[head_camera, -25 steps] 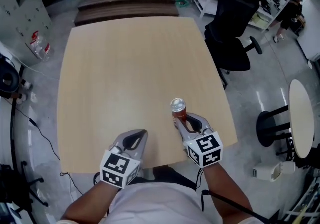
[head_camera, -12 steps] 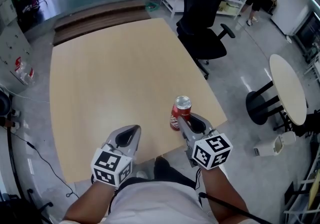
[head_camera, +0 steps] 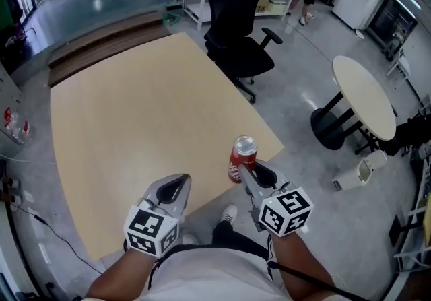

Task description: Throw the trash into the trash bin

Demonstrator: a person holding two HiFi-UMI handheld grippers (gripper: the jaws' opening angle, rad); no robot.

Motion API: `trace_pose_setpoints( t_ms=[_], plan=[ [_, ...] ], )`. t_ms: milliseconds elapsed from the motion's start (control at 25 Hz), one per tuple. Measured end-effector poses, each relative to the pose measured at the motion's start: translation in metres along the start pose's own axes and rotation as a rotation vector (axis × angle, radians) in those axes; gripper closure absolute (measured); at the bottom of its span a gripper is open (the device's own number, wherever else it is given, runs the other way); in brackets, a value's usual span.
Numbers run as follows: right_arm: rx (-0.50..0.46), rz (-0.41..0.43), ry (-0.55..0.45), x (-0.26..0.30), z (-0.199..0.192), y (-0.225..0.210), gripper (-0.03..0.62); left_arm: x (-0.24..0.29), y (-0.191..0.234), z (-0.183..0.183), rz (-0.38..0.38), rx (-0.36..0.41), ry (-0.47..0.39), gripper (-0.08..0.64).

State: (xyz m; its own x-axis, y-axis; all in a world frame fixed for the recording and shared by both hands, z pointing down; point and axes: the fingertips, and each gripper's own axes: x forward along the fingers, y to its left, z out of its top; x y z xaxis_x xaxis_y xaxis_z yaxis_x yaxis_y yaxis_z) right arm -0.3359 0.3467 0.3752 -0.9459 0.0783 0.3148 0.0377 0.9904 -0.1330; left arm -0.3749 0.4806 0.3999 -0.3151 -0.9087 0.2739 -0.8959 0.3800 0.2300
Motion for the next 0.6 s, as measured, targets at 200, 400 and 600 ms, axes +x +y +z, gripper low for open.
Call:
trace_pose_setpoints(
  t_ms=[200, 400, 600],
  plan=[
    [0.027, -0.074, -0.041, -0.028, 0.002, -0.018, 0.497, 0.023, -0.022, 0.002, -0.079, 0.029, 0.009, 0.551],
    [0.056, -0.163, -0.079, -0.069, 0.002, -0.038, 0.497, 0.05, -0.053, 0.007, -0.155, 0.054, 0.016, 0.551],
    [0.078, -0.259, -0.116, -0.116, -0.003, -0.065, 0.497, 0.082, -0.093, 0.011, -0.236, 0.085, 0.017, 0.551]
  ],
)
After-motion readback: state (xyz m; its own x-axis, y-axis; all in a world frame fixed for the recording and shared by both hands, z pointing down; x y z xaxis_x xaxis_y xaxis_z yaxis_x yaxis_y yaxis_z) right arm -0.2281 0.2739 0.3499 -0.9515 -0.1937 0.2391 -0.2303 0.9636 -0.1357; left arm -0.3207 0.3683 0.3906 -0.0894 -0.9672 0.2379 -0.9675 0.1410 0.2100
